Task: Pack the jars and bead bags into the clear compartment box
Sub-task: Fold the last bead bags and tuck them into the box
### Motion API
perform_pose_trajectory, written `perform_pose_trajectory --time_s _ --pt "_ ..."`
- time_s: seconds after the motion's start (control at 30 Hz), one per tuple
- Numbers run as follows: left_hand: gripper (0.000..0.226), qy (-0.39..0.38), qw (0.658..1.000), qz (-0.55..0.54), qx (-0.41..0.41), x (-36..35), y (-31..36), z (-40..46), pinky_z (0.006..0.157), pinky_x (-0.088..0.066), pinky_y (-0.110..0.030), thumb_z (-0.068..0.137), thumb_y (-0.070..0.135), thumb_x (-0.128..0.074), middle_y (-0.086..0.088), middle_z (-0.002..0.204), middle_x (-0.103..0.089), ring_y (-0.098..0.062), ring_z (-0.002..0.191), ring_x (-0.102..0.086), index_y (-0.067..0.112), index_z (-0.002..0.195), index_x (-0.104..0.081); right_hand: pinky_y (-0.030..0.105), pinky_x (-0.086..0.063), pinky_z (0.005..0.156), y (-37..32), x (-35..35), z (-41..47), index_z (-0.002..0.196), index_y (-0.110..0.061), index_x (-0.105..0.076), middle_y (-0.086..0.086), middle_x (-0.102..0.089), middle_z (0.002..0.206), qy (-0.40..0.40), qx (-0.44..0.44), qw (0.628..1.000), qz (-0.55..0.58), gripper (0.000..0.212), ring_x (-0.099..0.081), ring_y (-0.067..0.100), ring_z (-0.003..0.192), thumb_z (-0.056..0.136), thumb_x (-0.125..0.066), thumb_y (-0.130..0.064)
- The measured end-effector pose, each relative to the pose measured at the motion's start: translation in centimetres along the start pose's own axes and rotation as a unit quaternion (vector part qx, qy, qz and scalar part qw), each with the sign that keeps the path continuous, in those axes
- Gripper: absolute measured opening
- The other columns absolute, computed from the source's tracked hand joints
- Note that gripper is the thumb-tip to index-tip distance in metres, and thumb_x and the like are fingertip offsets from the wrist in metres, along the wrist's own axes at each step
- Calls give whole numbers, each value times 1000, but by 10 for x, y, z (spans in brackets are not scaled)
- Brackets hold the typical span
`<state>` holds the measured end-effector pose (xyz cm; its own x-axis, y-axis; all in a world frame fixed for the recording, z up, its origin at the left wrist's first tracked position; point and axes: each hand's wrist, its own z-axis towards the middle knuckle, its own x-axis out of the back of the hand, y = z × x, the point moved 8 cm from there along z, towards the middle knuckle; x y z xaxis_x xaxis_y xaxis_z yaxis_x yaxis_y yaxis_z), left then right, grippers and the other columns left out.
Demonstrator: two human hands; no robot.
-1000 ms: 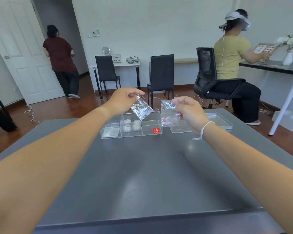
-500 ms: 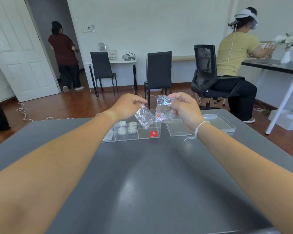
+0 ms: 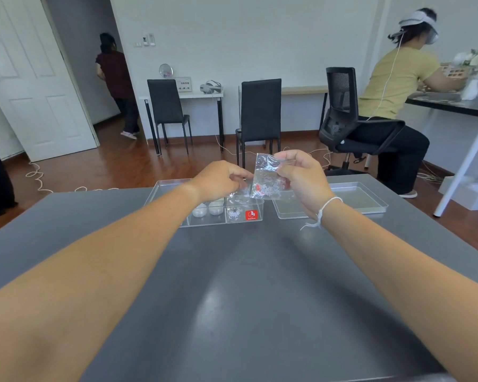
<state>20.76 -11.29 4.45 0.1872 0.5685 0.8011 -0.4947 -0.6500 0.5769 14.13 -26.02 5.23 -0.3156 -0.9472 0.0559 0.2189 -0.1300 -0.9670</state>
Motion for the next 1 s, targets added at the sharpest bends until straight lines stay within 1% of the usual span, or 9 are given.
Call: perform_pose_trajectory --time_s 0.13,0.27,0.33,0.43,0.57,0.7,0.8,0.87,1.0 --pt "39 18 1000 -6 -4 5 -3 -4 94 -42 -23 87 2 -49 -3 120 -65 -12 107 -58 20 119 -62 22 -41 54 -2 -4 1 94 -14 -59 6 -59 93 -4 1 1000 1 24 -49 12 63 83 -48 4" --pt "34 62 998 14 -14 22 -9 -15 87 -36 -16 89 9 -52 0 124 -61 -7 94 -51 20 120 -60 25 -45 58 -4 -10 5 99 -11 -61 7 -59 98 -10 9 1000 -14 25 -49 13 65 83 -49 4" --pt "33 77 997 20 -13 32 -16 -23 87 -34 -16 89 13 -54 2 122 -60 -7 93 -48 21 120 -61 21 -46 54 -4 -13 9 103 -11 -62 4 -60 93 -8 7 1000 -27 26 -48 12 61 84 -49 2" --pt "32 78 996 30 0 48 -34 -37 89 -34 -19 88 18 -56 7 114 -58 -9 99 -49 26 119 -61 15 -44 45 -4 -20 14 107 -12 -62 -2 -58 78 -3 -3 999 -48 29 -47 9 53 84 -50 1" --pt "33 109 993 47 26 76 -63 -62 91 -33 -23 88 25 -57 7 125 -56 -9 104 -47 29 120 -59 19 -44 52 -3 -32 22 106 -16 -62 4 -59 95 4 4 996 -93 29 -51 11 60 84 -52 -1" --pt "37 107 990 62 74 90 -90 -84 91 -31 -24 86 33 -57 6 135 -52 -10 108 -47 33 124 -55 24 -47 74 0 -43 26 105 -15 -63 4 -61 112 5 16 990 -139 24 -55 17 89 85 -54 -4" --pt "44 83 990 47 101 87 -104 -95 94 -28 -23 85 35 -59 7 141 -47 -15 123 -45 30 128 -51 24 -41 74 5 -49 29 106 -16 -63 4 -60 118 -6 13 982 -188 25 -51 16 90 85 -54 -5" --pt "46 76 990 39 108 83 -109 -99 96 -27 -21 86 35 -58 7 143 -44 -16 128 -43 27 131 -49 23 -40 74 10 -53 30 106 -17 -64 4 -60 121 -21 0 976 -218 25 -50 16 89 85 -54 -6" --pt "47 75 990 28 112 81 -115 -99 100 -25 -20 88 35 -56 8 145 -41 -14 130 -41 23 132 -48 28 -47 86 17 -61 29 98 -18 -67 3 -65 117 -56 -18 963 -262 25 -58 20 98 82 -55 -4"
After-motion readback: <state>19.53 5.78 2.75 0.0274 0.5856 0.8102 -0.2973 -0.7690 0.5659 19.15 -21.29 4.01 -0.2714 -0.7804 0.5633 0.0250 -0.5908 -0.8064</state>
